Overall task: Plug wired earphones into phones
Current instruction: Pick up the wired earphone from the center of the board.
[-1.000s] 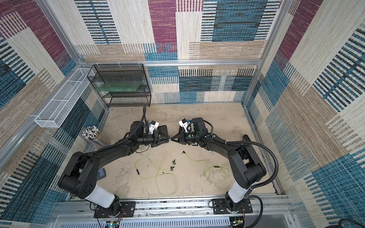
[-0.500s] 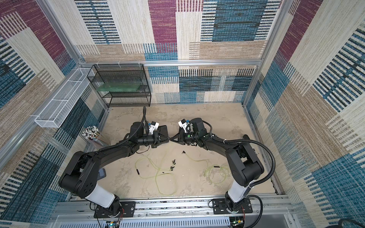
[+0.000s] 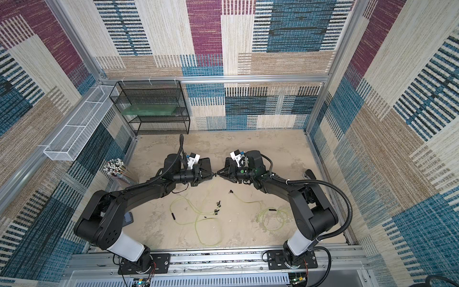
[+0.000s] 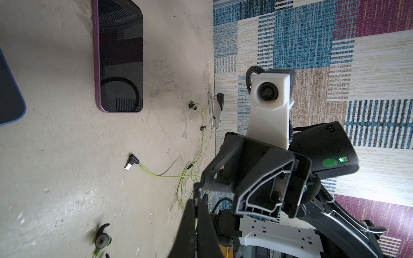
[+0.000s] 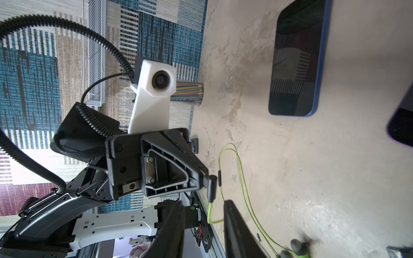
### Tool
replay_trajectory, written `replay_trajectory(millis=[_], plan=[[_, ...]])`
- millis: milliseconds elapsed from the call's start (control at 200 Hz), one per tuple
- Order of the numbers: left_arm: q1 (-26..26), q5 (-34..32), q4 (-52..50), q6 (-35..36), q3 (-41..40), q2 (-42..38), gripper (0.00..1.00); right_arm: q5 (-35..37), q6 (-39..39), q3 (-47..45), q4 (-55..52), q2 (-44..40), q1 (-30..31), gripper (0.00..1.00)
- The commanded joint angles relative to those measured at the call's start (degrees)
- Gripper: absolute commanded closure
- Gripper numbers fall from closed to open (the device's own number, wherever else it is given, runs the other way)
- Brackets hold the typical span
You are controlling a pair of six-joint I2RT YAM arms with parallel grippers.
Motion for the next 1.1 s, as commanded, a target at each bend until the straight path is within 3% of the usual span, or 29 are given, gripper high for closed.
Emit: replay_trajectory(millis=[0,195,456,771,926,1092], plan=[[0.05,1.75,3.74,-1.44,-0.07,0.24,1.0,-1.74,4.19,-0.51,7.85,0.93,-0.12,0.71],[-0.03,3.12,8.72,-4.81,-0.76,1.43,1.0,-2.36,4.43,-0.3,7.8,2.22,-0.25,0.74],[-0.11,4.1,11.37,-6.6,-0.75,2.5,1.0,-2.64,5.28,-1.17,9.34,2.88,-0.38,0.7],[-0.76,4.1,10.85,-5.99,-0.35,3.19,1.0,-3.62,6.99,-0.98,12.31,3.84,-0.4,0.81],[-0.85,4.1,10.91,-5.91,-0.3,3.45,1.0,-3.53,6.95,-1.41,12.39,3.75,-0.47,0.94],[-0.83,4.06,10.0,-5.29,-0.12,3.5,1.0,-3.04,6.71,-2.02,12.62,3.35,-0.56,0.99]])
